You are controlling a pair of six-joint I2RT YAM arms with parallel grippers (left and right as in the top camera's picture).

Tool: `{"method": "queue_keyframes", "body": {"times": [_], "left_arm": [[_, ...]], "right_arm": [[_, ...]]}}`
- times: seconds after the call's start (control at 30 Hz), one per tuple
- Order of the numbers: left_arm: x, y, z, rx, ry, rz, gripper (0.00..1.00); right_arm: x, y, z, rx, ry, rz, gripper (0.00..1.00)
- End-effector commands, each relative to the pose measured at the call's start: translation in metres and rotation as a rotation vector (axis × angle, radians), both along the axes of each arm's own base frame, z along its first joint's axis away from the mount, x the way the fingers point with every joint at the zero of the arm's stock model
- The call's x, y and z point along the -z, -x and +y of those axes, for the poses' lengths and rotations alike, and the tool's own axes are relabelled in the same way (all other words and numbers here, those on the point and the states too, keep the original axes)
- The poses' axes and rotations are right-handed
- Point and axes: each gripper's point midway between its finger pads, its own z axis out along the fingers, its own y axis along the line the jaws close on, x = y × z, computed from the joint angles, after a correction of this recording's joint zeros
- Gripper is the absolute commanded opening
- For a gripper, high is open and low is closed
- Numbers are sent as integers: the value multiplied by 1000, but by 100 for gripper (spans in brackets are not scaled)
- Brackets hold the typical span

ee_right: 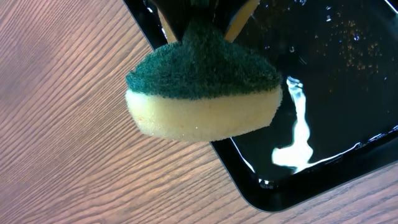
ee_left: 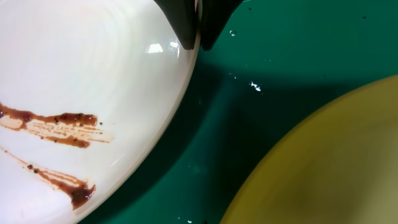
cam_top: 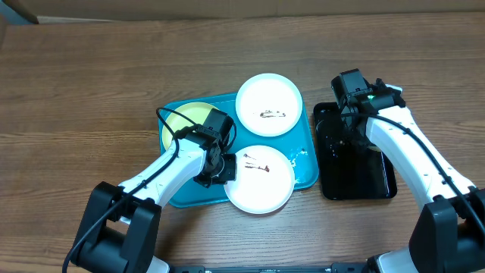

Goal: Clean dirty plates on tray and stack at the side
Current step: 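Lift the green sponge with the right gripper out of the black tray, then scrub the front white plate with the sponge while left gripper holds it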

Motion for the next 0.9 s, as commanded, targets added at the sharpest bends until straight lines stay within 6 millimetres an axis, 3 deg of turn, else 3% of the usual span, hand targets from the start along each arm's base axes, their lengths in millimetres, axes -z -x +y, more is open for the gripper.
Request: {"method": "queue_keyframes", "body": {"times": [0.0,0.1,0.27,0.4,0.5,0.67,0.87], "left_arm": [[-2,-6,0,22,-15,-22,4],[-2,-6,0,22,-15,-23,4],[-2,-6,0,22,-15,-23,4],[-2,-6,0,22,-14,-23,4],[-2,-6,0,22,-14,-23,4],[-2,-6,0,22,-14,-24,4],[-2,-8,-1,22,-11,-31,4]], "right_arm": [[-10,-4,-2,9,15,-41,4],[-4,-8,12,-19,-64,-35,4],[8,-18,66,-236,-343,15,4],[-11,-26,91,-299,-472,-18,4],[-31,-28,123,-436,-618,-30,4],[-43,-11,175,-579,-905,16,4],[-29,6,205,-601,-1006,67,4]]}}
